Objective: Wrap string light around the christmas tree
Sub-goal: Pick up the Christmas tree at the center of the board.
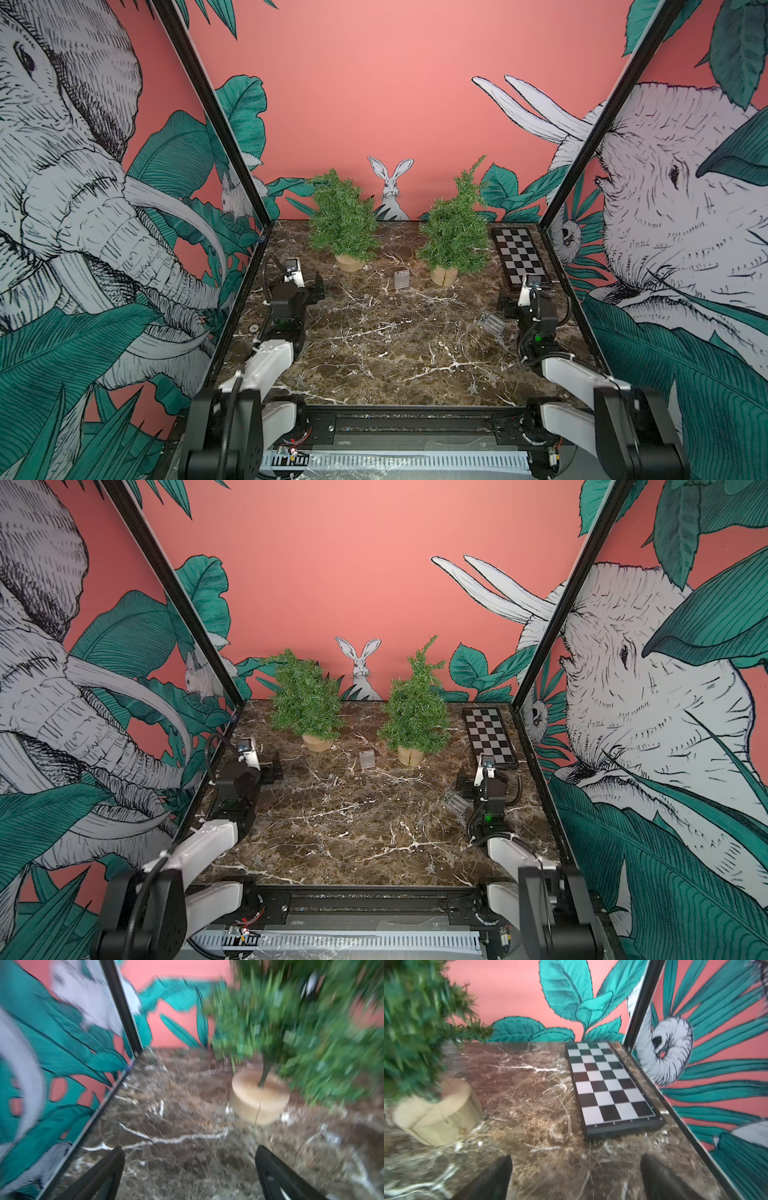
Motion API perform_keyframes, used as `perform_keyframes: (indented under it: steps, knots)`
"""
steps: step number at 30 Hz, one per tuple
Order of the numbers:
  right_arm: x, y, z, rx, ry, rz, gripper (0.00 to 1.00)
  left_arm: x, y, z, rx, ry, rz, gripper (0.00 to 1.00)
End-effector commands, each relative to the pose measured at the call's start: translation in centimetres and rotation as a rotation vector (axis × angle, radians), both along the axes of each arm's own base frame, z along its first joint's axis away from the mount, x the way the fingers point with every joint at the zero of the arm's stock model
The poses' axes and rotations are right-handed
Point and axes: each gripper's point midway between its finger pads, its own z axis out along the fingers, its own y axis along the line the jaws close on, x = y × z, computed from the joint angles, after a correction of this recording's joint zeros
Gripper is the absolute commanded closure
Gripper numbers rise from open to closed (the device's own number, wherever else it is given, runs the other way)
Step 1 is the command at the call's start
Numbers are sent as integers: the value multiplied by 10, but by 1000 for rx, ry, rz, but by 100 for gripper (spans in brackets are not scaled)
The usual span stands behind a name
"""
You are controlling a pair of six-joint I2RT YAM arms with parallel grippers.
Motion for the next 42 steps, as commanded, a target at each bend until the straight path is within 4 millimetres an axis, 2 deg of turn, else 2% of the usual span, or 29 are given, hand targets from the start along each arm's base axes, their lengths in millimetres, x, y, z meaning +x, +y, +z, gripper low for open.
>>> perform_keyframes:
  steps: [1, 3, 4, 7, 11, 15, 18, 21, 26, 29, 34, 41, 42]
  knots:
    - [-22, -10, -9, 86, 203, -89, 1, -38, 24, -10, -221, 49, 180, 1]
    - [-41, -23, 0, 148, 272, -202, 1, -60, 30, -8, -351, 22, 242, 1]
    - [-48, -26, 6, 170, 292, -231, 1, -69, 28, -1, -404, -7, 232, 1]
    - [-59, -17, 35, 259, 264, -197, 1, -80, -6, 37, -457, -95, 5, 1]
    - [-63, -5, 79, 357, 125, -129, 2, -93, -34, 73, -449, -83, -169, 1]
    - [-70, 27, 150, 309, -102, 127, 3, -101, -71, 99, -388, 37, -384, 1]
    - [-74, 39, 195, 284, -224, 222, 2, -105, -101, 111, -342, 105, -580, 0]
    - [-67, 56, 228, 264, -274, 330, 3, -101, -111, 102, -302, 128, -649, 1]
    - [-52, 87, 273, 275, -306, 505, 2, -95, -109, 81, -321, 120, -626, 1]
    - [-41, 100, 294, 249, -354, 545, 1, -94, -107, 70, -324, 129, -606, 1]
    - [-12, 122, 306, 153, -358, 568, 1, -87, -104, 57, -373, 183, -569, 1]
    - [24, 151, 315, 153, -386, 624, 1, -84, -107, 47, -367, 256, -583, 1]
    - [29, 155, 322, 146, -400, 626, 1, -84, -107, 46, -369, 261, -579, 1]
